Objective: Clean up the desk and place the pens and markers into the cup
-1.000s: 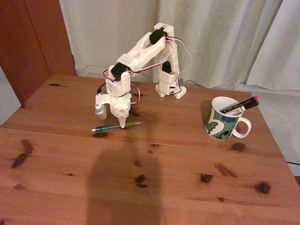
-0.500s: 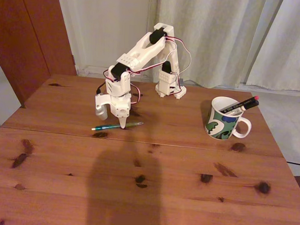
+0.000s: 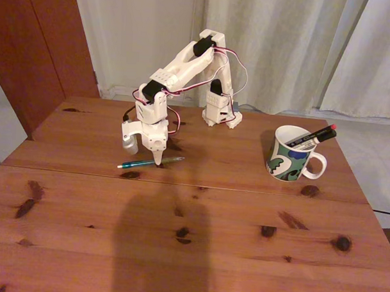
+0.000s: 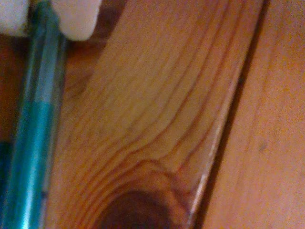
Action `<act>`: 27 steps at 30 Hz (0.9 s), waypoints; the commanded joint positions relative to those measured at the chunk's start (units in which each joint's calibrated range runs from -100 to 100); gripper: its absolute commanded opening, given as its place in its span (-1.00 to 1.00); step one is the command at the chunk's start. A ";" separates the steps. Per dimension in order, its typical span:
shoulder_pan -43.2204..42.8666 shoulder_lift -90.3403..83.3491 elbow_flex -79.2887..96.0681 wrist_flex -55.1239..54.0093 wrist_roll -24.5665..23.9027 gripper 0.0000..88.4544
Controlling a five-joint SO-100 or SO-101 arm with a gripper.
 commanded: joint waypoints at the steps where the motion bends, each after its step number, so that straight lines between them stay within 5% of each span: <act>1: -0.44 -8.91 0.21 -0.04 -1.71 -0.98; 10: -2.85 -22.98 9.50 -0.47 -2.50 -0.98; 27: -22.07 -62.04 33.12 -0.64 -3.13 -0.98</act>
